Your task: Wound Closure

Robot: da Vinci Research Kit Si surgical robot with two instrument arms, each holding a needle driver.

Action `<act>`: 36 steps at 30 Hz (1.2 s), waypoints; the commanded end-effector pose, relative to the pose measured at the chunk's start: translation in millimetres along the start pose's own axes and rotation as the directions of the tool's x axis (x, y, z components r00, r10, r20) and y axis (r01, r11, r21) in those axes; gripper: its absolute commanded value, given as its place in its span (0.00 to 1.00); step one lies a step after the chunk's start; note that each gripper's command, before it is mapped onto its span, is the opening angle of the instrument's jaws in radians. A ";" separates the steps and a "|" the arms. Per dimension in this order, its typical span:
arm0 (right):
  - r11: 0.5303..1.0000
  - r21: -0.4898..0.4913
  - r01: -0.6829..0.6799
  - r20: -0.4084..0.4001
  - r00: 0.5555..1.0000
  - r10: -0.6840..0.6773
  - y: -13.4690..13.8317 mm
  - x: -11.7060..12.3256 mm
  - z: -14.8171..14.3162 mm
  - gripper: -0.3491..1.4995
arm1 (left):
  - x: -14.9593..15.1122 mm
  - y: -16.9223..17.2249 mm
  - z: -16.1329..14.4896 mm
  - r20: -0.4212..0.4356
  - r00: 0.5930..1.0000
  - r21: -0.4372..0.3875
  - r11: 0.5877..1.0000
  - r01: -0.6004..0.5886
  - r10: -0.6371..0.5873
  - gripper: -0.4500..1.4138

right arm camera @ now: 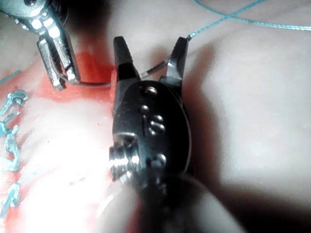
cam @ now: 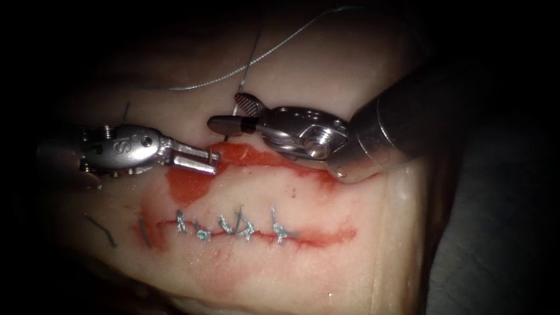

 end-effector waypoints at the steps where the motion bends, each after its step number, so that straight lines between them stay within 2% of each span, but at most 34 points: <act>1: 0.999 0.024 0.032 0.022 0.999 -0.032 0.1 -0.2 0.9 0.92 | 0.0 0.5 0.3 0.022 0.999 0.001 0.999 0.033 -0.033 0.00; 3: 0.998 0.046 0.042 0.040 0.998 -0.044 0.0 -0.5 0.8 0.91 | -0.6 0.6 0.1 0.077 0.983 0.021 0.986 0.164 -0.165 0.00; 5: 0.996 0.074 0.052 0.065 0.996 -0.057 -0.1 -1.1 0.6 0.86 | -1.1 0.6 -0.2 0.140 0.928 0.023 0.938 0.345 -0.344 0.00; 6: 0.994 0.099 0.049 0.076 0.996 -0.056 -0.1 -1.6 0.4 0.86 | -1.6 0.5 -0.7 0.176 0.844 0.043 0.860 0.508 -0.507 0.00; 8: 0.992 0.122 0.045 0.080 0.995 -0.055 -0.1 -2.3 0.3 0.85 | -2.0 0.6 -1.0 0.185 0.793 0.068 0.813 0.578 -0.580 0.00; 11: 0.990 0.136 0.041 0.077 0.996 -0.052 0.0 -3.0 0.1 0.84 | -2.8 0.7 -1.5 0.211 0.613 0.140 0.644 0.752 -0.761 0.00; 12: 0.990 0.136 0.038 0.077 0.996 -0.049 0.1 -3.1 0.1 0.84 | -3.1 0.7 -1.8 0.225 0.564 0.167 0.602 0.781 -0.795 0.00; 14: 0.992 0.123 0.041 0.075 0.996 -0.050 0.1 -3.2 0.0 0.84 | -3.5 0.5 -2.5 0.243 0.410 0.258 0.466 0.846 -0.879 0.00; 17: 0.995 0.090 0.043 0.075 0.996 -0.050 0.2 -3.2 0.1 0.84 | -4.6 0.3 -3.9 0.288 0.249 0.333 0.340 0.879 -0.925 0.00; 19: 0.995 0.085 0.044 0.075 0.996 -0.050 0.3 -3.2 0.2 0.83 | -5.7 0.2 -4.9 0.302 0.159 0.366 0.269 0.891 -0.940 0.00; 20: 0.995 0.086 0.050 0.075 0.996 -0.056 0.3 -3.2 0.2 0.83 | -6.3 0.2 -5.5 0.296 0.101 0.388 0.216 0.896 -0.950 0.00; 21: 0.995 0.086 0.049 0.075 0.996 -0.056 0.3 -3.2 0.3 0.83 | -7.0 0.3 -6.0 0.298 0.062 0.408 0.186 0.894 -0.953 0.00; 22: 0.996 0.086 0.038 0.076 0.996 -0.044 0.3 -3.3 0.3 0.83 | -8.6 0.5 -7.3 0.325 0.017 0.456 0.173 0.873 -0.945 0.00; 23: 0.996 0.086 0.032 0.077 0.996 -0.038 0.3 -3.3 0.3 0.82 | -9.2 0.6 -7.9 0.345 0.019 0.469 0.190 0.863 -0.938 0.00; 26: 0.996 0.084 0.008 0.079 0.997 -0.014 0.4 -3.3 0.3 0.82 | -11.5 0.8 -9.9 0.447 0.104 0.454 0.325 0.830 -0.888 0.00; 27: 0.997 0.083 -0.005 0.080 0.997 -0.002 0.4 -3.3 0.3 0.82 | -12.3 0.9 -10.6 0.498 0.172 0.421 0.410 0.809 -0.850 0.00; 28: 0.997 0.083 -0.011 0.080 0.997 0.005 0.4 -3.4 0.3 0.83 | -13.0 1.0 -11.2 0.526 0.210 0.401 0.458 0.793 -0.824 0.00; 29: 0.997 0.082 -0.012 0.080 0.997 0.006 0.3 -3.5 0.3 0.83 | -13.5 1.0 -11.8 0.559 0.267 0.364 0.522 0.771 -0.785 0.00; 30: 0.997 0.082 -0.013 0.082 0.997 0.007 0.3 -3.5 0.3 0.83 | -14.3 1.1 -12.6 0.604 0.355 0.292 0.613 0.734 -0.714 0.00; 32: 0.997 0.080 -0.023 0.086 0.996 0.017 0.2 -3.9 0.2 0.83 | -15.3 1.2 -13.8 0.642 0.447 0.204 0.701 0.683 -0.623 0.00; 33: 0.996 0.079 -0.032 0.089 0.996 0.025 0.1 -4.1 0.1 0.83 | -15.8 1.2 -14.3 0.661 0.514 0.133 0.759 0.637 -0.547 0.00; 35: 0.995 0.074 -0.063 0.102 0.993 0.055 0.0 -4.7 0.0 0.83 | -16.6 1.2 -15.0 0.675 0.636 -0.017 0.854 0.521 -0.375 0.00; 36: 0.994 0.070 -0.078 0.110 0.991 0.070 -0.1 -5.0 -0.1 0.83 | -16.8 1.2 -14.9 0.663 0.716 -0.142 0.902 0.408 -0.219 0.00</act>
